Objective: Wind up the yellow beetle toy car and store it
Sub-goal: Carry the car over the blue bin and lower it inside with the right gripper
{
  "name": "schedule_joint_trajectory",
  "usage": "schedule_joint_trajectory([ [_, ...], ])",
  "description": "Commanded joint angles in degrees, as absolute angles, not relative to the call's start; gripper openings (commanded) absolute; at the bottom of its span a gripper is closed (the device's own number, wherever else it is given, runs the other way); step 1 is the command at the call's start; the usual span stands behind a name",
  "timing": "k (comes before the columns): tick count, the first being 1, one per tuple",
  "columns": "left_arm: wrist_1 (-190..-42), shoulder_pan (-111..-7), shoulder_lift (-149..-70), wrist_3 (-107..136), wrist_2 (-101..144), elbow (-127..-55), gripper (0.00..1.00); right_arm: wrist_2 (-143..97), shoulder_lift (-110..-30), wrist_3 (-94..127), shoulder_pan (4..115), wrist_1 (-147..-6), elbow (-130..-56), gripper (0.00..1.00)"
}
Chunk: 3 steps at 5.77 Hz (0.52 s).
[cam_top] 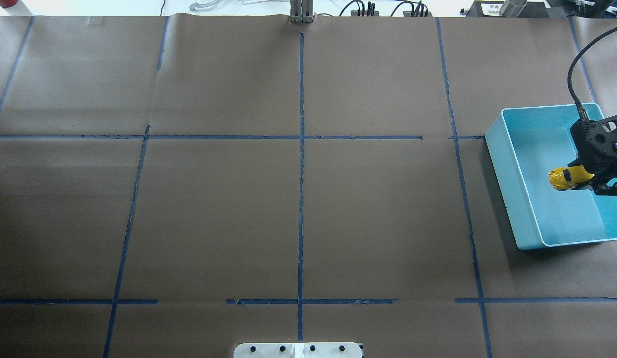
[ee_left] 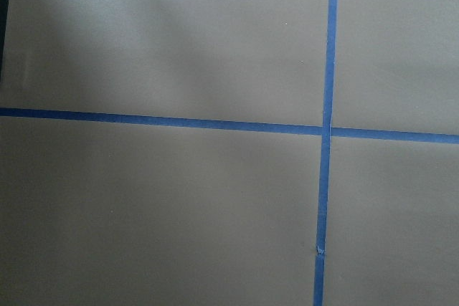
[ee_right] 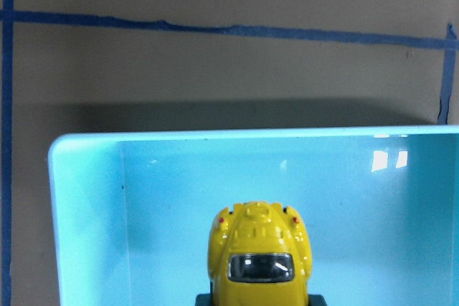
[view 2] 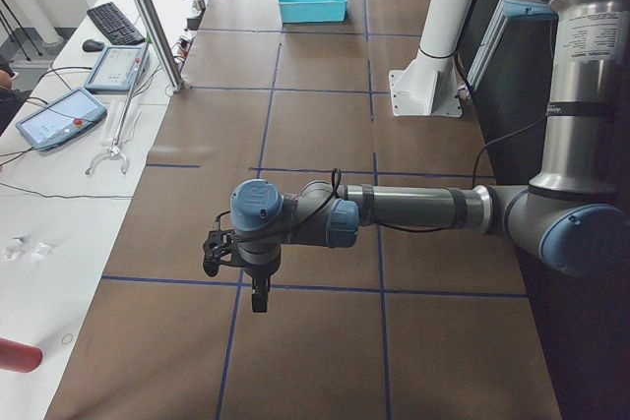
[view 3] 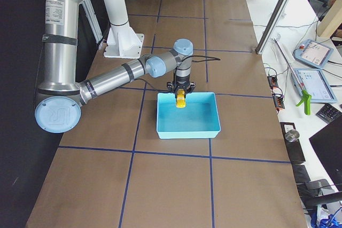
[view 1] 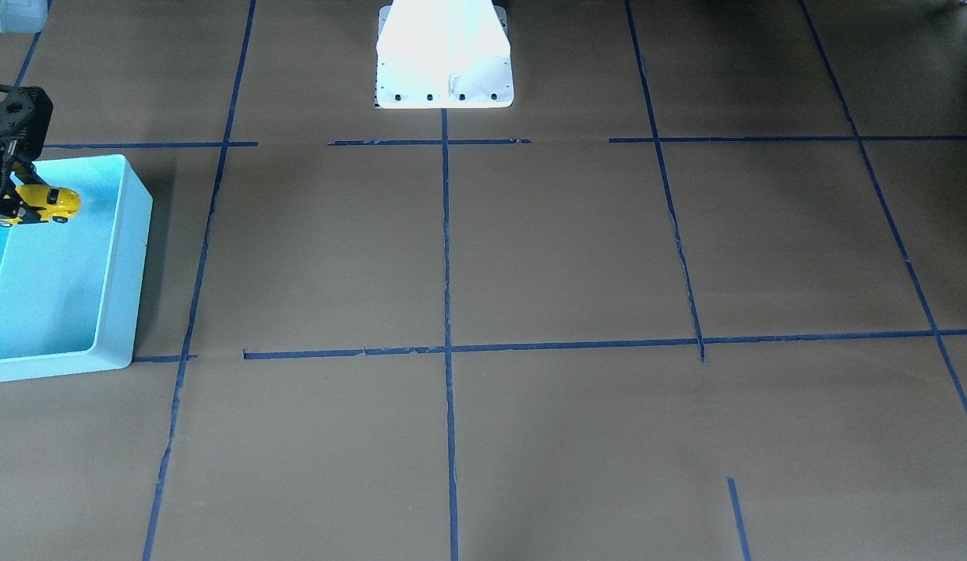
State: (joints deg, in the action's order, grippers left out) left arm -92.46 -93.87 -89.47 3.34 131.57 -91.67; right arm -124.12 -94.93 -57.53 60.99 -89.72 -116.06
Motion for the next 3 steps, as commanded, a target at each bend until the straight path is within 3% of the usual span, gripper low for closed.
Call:
schedule_joint_trajectory([
  [1, -92.5, -93.8, -89.5, 3.3, 131.6, -91.7, 1.00, -124.0, -94.7, -56.5, 61.4, -81.5, -108.1, 0.00],
  [2, -92.5, -93.8, -89.5, 3.3, 131.6, -91.7, 1.00, -124.0, -94.8, -52.1, 60.0, -69.0, -101.5, 0.00],
  [3, -92.5, -93.7, -89.5, 3.3, 131.6, -91.6, 1.00, -123.8, -94.7, -51.6, 58.3, -65.7, -99.3, 0.00],
])
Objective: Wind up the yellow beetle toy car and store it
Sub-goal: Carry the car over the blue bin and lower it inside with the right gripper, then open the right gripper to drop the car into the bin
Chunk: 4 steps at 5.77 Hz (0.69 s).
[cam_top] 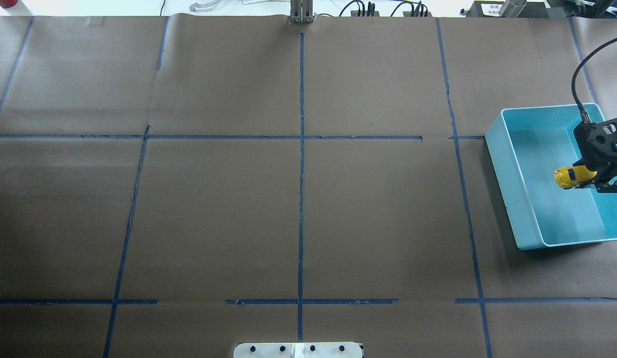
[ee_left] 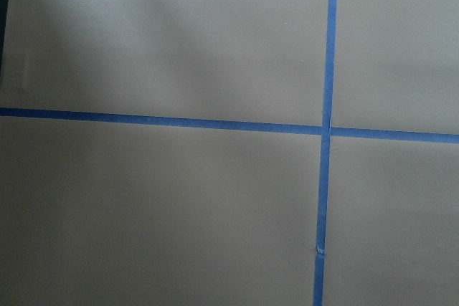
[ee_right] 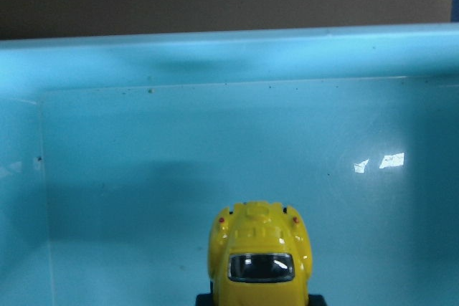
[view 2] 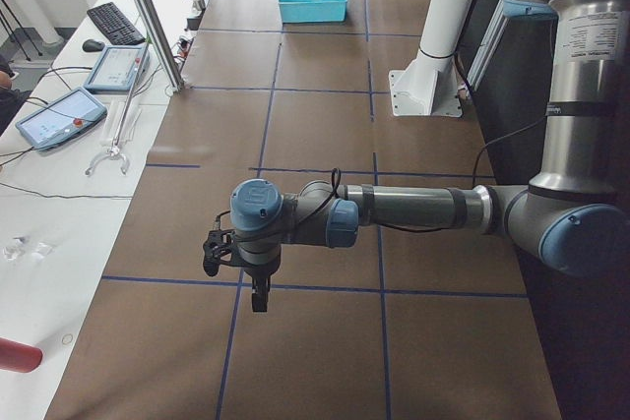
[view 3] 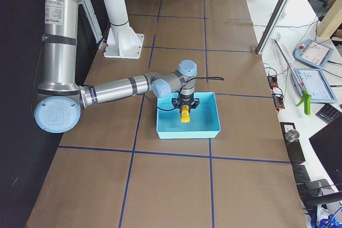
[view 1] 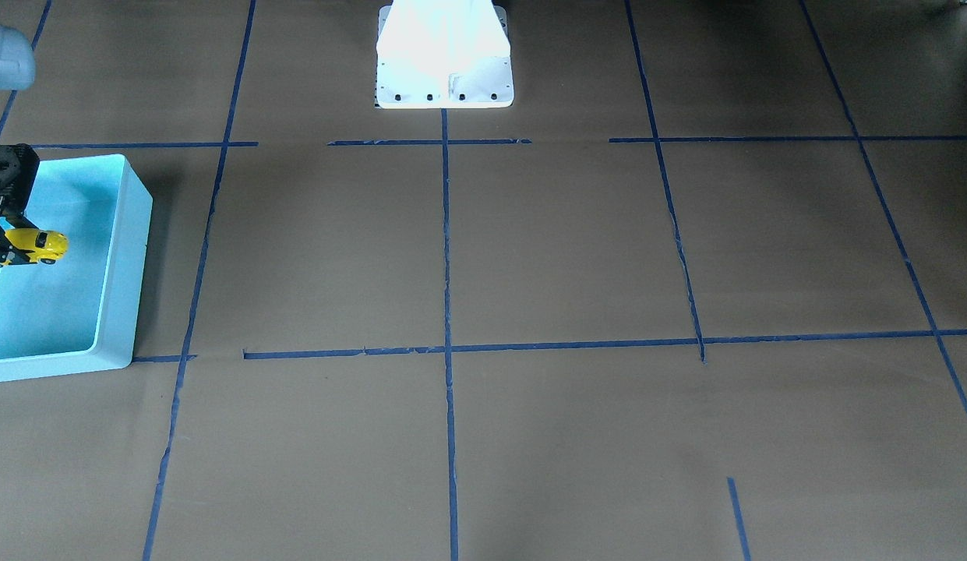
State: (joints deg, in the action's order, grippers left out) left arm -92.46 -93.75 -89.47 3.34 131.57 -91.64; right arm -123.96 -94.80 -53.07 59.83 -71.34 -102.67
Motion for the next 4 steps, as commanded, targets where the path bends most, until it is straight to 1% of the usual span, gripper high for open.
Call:
schedule_joint_trajectory([
  [1, -92.5, -93.6, -89.5, 3.3, 131.6, -91.7, 1.00, -123.7, -94.8, -51.6, 56.9, -65.6, -99.2, 0.00],
  [3, -92.5, -93.6, -89.5, 3.3, 131.5, -91.7, 1.00, -123.6, -94.7, -51.6, 55.5, -65.6, -99.1, 0.03],
  [4, -92.5, -93.6, -89.5, 3.3, 131.6, -91.2, 1.00, -123.5, -94.7, -51.5, 55.5, -65.8, -98.9, 0.30],
])
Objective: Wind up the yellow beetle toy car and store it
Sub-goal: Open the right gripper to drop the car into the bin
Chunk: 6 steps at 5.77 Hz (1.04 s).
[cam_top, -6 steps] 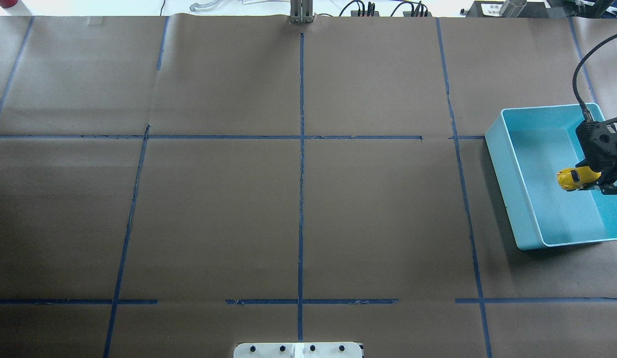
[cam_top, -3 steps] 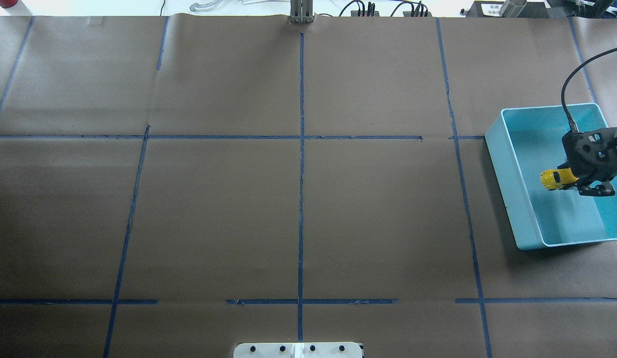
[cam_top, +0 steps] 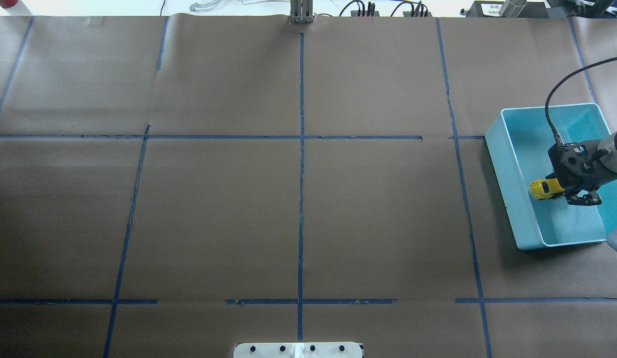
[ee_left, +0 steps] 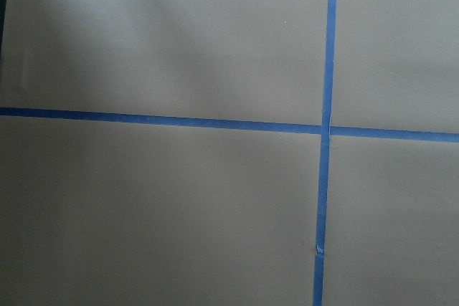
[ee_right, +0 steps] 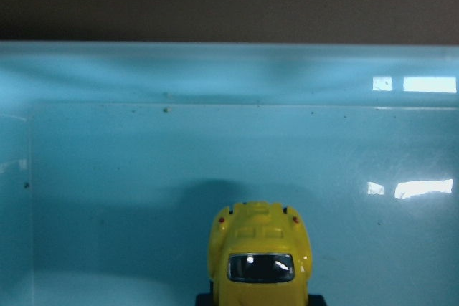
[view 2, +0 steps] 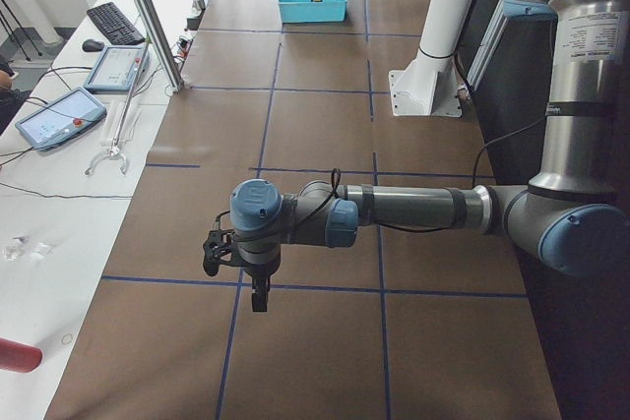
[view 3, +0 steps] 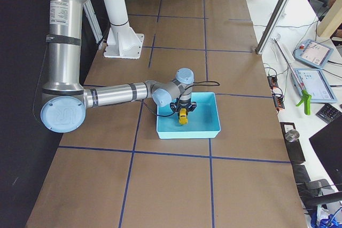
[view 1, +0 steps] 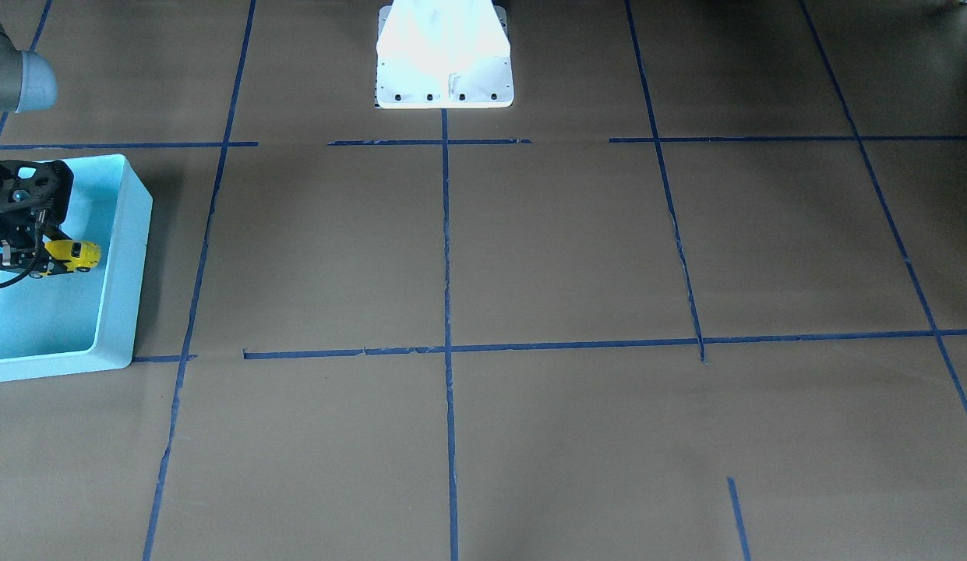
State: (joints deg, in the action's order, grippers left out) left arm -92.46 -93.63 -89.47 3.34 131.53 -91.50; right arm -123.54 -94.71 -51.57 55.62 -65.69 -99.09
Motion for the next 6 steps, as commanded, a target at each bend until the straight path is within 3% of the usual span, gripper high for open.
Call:
schedule_joint_trajectory([
  [1, -92.5, -93.6, -89.5, 3.3, 131.6, -91.2, 1.00, -123.7, -93.7, -51.9, 55.4, -65.7, -96.8, 0.99],
  [4, -92.5, -93.6, -89.5, 3.4, 131.7, -91.2, 1.00, -125.1, -91.2, -51.8, 59.4, -67.1, -97.0, 1.00],
  [6, -92.5, -93.6, -89.5, 3.4, 131.7, -91.3, 1.00, -128.0, -91.1, -51.4, 68.4, -79.3, -102.5, 1.00],
])
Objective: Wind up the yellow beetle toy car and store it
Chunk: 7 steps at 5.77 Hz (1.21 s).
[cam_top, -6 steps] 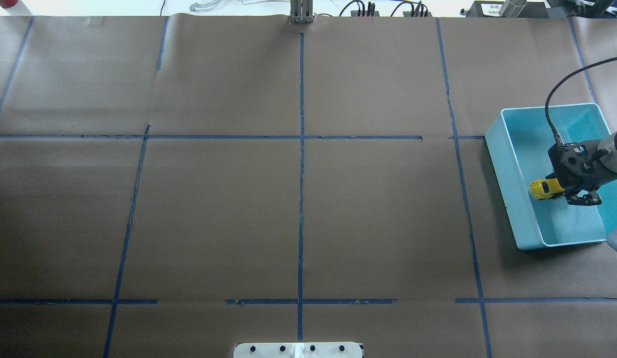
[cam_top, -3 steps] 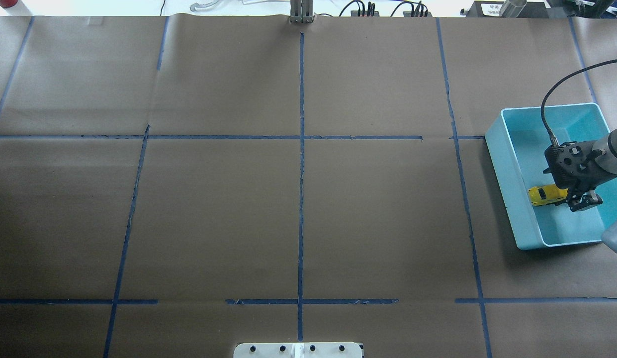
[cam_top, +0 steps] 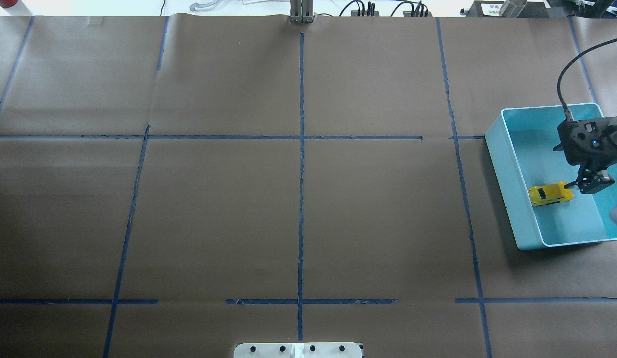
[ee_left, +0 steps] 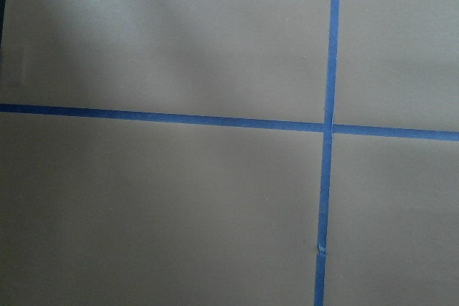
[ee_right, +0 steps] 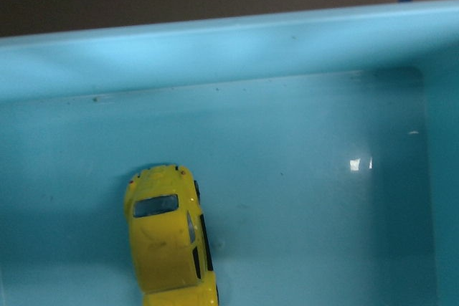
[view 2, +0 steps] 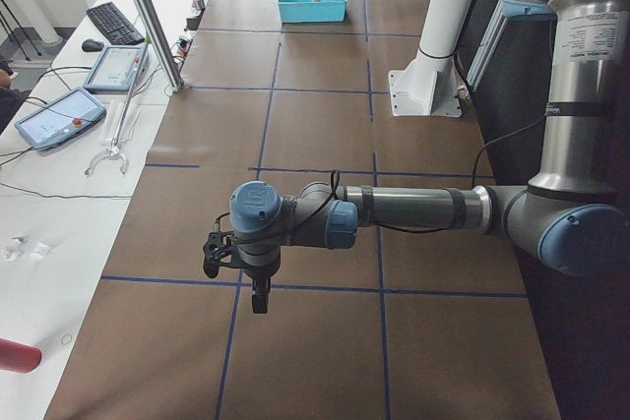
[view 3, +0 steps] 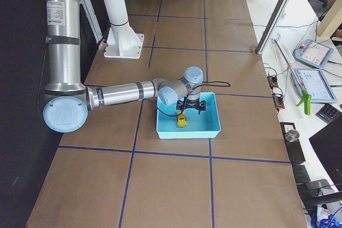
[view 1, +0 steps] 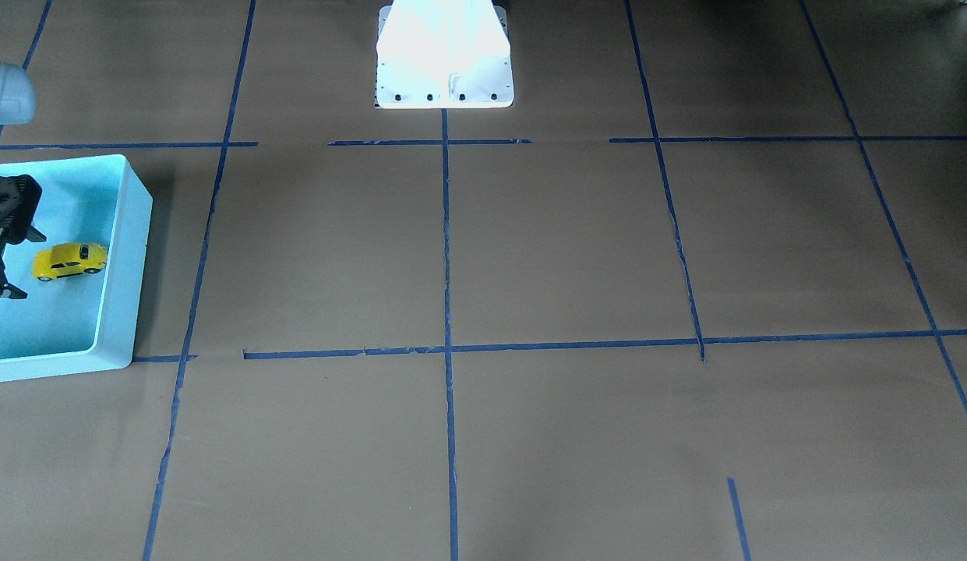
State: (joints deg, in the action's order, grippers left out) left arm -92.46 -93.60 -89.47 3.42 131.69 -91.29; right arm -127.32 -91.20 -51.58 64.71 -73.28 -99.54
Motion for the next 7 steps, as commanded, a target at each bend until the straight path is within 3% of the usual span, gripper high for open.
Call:
schedule_joint_trajectory([
  [1, -92.5, -93.6, -89.5, 3.4, 131.7, -91.2, 1.00, -128.1, -91.0, -49.0, 73.2, -89.1, -105.2, 1.00],
  [3, -92.8, -93.5, -89.5, 3.4, 131.7, -91.2, 1.00, -129.2, -92.4, -33.4, 80.0, -90.6, -105.0, 1.00],
  [4, -92.8, -93.5, -89.5, 3.4, 131.7, -91.2, 1.00, -132.2, -92.9, -26.0, 82.5, -93.1, -102.9, 1.00],
  [5, -92.8, -93.5, -89.5, 3.4, 131.7, -91.1, 1.00, -137.3, -92.4, -23.5, 86.9, -93.2, -94.9, 1.00],
  [7, -92.8, -93.5, -89.5, 3.4, 131.7, -91.1, 1.00, -137.3, -94.1, -3.4, 90.9, -92.6, -92.6, 1.00],
])
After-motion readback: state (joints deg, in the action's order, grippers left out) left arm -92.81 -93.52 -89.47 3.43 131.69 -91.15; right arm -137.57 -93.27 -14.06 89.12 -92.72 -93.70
